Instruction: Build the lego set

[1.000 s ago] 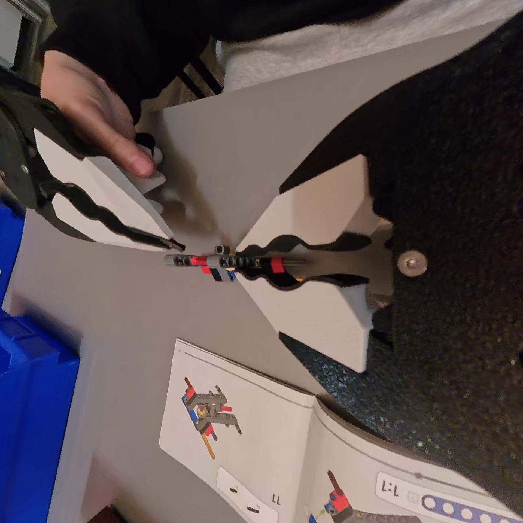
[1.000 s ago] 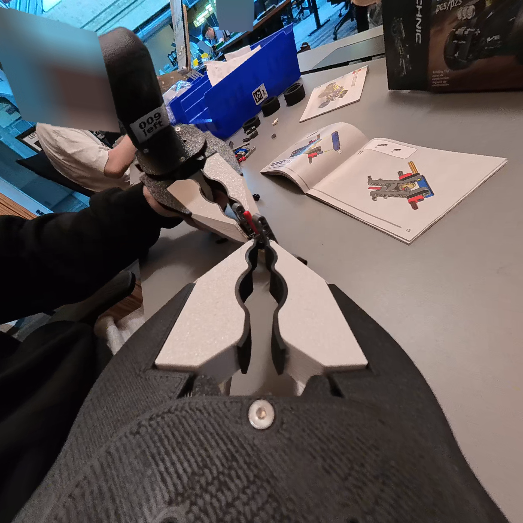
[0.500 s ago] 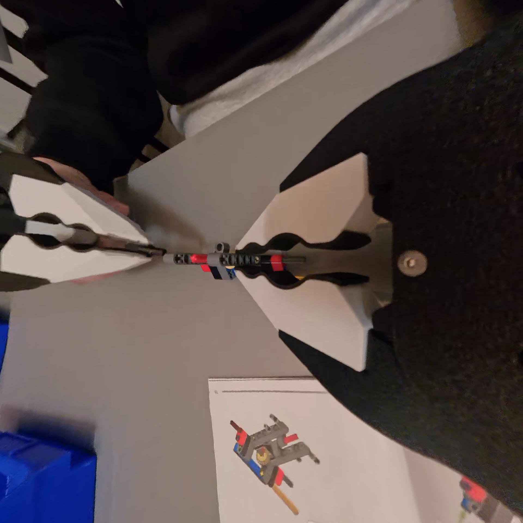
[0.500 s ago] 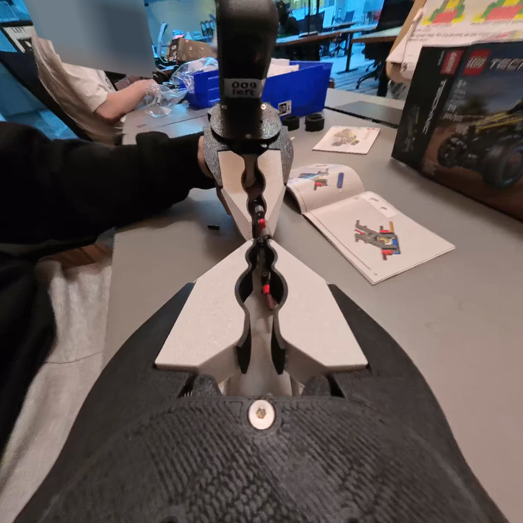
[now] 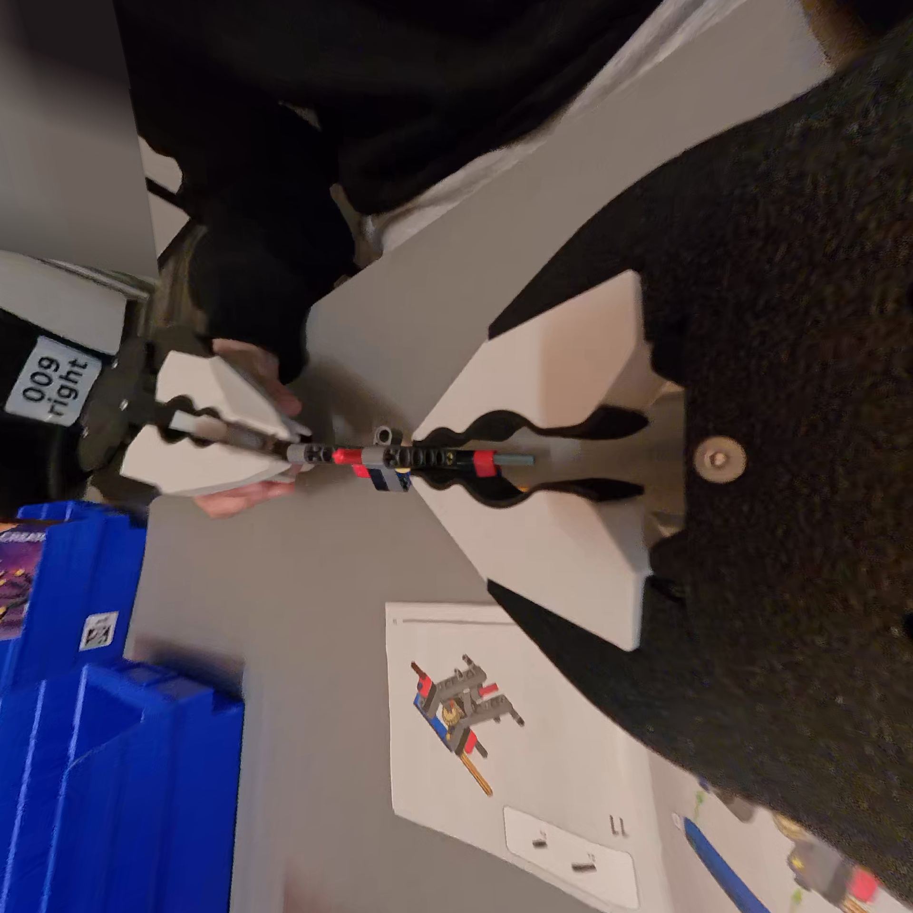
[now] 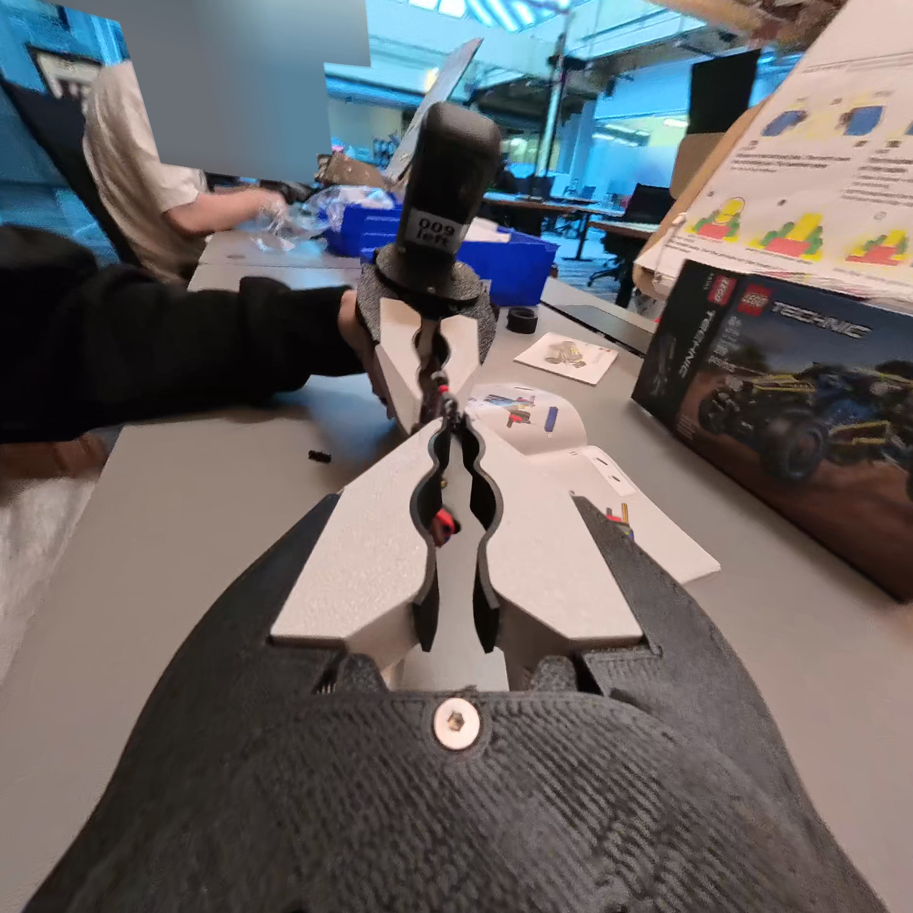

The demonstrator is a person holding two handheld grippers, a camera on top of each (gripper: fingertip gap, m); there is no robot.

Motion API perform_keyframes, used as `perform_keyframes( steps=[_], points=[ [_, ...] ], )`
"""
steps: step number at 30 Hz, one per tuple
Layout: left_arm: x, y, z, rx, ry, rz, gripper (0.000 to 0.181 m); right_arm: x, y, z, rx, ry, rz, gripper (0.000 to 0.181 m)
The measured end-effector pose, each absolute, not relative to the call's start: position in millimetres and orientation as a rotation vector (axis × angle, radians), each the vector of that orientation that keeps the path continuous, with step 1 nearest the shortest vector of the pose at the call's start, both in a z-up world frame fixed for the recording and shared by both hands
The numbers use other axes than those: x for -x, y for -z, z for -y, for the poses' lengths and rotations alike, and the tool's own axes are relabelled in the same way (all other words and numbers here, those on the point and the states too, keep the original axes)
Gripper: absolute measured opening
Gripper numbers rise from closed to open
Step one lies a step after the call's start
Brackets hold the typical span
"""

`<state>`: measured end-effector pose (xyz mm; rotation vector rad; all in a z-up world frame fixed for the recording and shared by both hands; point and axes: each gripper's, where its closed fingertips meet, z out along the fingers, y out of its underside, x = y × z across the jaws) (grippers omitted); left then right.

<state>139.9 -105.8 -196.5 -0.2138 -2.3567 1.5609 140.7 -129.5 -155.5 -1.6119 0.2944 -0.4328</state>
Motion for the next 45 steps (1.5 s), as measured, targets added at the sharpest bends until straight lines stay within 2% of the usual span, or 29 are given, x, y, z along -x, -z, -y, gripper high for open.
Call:
perform_keyframes(
  steps=[45],
  points=[
    [-139.6,188.8,101.9,0.387,-1.711,2.483,0.005,-129.8,161.3,122.7,1.658,0.340,-0.217,0.002]
  ],
)
